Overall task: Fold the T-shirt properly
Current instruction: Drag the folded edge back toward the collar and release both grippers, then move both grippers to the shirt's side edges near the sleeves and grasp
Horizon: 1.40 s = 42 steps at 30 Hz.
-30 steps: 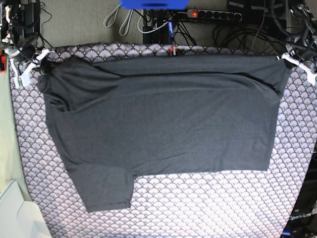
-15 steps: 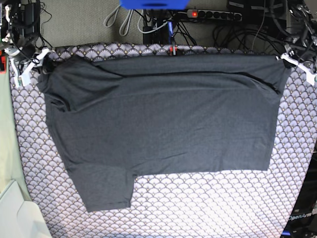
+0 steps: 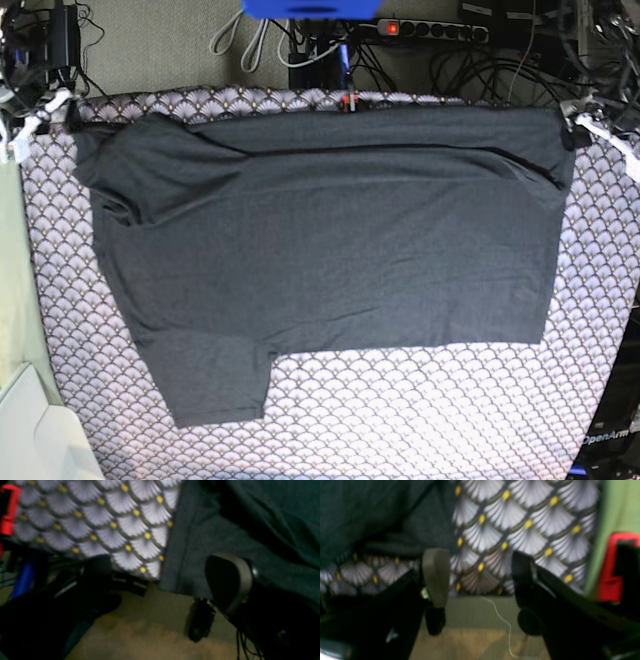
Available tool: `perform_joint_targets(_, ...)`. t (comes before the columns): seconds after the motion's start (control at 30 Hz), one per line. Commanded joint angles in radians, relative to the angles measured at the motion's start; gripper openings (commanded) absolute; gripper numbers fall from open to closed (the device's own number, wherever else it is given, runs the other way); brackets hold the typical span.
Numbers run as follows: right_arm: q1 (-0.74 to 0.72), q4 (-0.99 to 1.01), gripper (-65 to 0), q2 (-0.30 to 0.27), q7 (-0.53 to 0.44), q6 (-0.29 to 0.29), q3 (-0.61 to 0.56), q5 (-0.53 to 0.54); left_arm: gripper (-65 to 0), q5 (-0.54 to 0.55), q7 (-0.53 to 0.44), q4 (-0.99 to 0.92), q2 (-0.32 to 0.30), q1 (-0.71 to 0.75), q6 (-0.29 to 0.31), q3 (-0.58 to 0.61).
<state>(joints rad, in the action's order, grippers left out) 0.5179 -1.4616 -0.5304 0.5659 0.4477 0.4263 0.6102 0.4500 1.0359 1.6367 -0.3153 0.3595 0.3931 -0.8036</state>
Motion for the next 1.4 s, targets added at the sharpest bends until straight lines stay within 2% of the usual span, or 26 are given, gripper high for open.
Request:
perform_joint_targets(0.0, 0.000, -0.014, -25.4, -0.026, -0.022, -0.002, 0.041, 0.010, -3.5, 0.005, -0.006, 0.015, -0.015, 0.000, -0.001, -0.018)
perform_joint_targets(0.2, -0.015, -0.014, -25.4, -0.026, -0.022, -0.002, 0.168, 0.010, -3.5, 0.005, -0.007, 0.017, -0.017, -0.023, -0.001, -0.138)
perform_joint_targets(0.47, -0.201, -0.012, -25.2, -0.026, -0.024, -0.002, 0.188, 0.007, -3.5, 0.000, -0.007, 0.015, -0.037, -0.086, -0.001, -0.202)
perform_joint_targets(0.57, -0.316, -0.009, -24.5, -0.026, -0.022, -0.002, 0.115, 0.007, -3.5, -0.001, -0.007, 0.013, -0.048, -0.104, -0.001, -0.202)
perform_joint_targets(0.73, -0.526, 0.072, -24.5, -0.043, -0.022, -0.002, -0.073, 0.006, -3.5, -0.001, -0.007, 0.009, -0.045, -0.133, -0.007, -0.201)
perform_joint_targets(0.83, -0.698, 0.227, -24.5, -0.044, -0.024, -0.005, -0.200, 0.000, -3.5, -0.001, -0.007, 0.004, -0.043, -0.159, -0.010, -0.198)
perform_joint_targets(0.93, -0.879, 0.436, -24.5, -0.037, -0.036, -0.005, -0.306, -0.063, -3.5, -0.001, -0.006, 0.004, -0.043, -0.196, -0.012, -0.196)
perform_joint_targets(1.07, -1.109, 0.740, -24.5, 0.031, -0.140, -0.005, -0.430, -0.194, -3.5, -0.003, 0.001, 0.009, -0.041, -0.230, -0.012, -0.196)
perform_joint_targets(1.23, -1.240, 0.988, -24.5, 0.086, -0.280, -0.005, -0.459, -0.289, -3.5, -0.003, 0.001, 0.013, -0.041, -0.231, -0.013, -0.199)
perform_joint_targets(1.37, -1.244, 1.011, -24.5, 0.106, -0.333, -0.008, -0.461, -0.296, -3.5, -0.003, 0.001, 0.004, -0.041, -0.225, -0.013, -0.202)
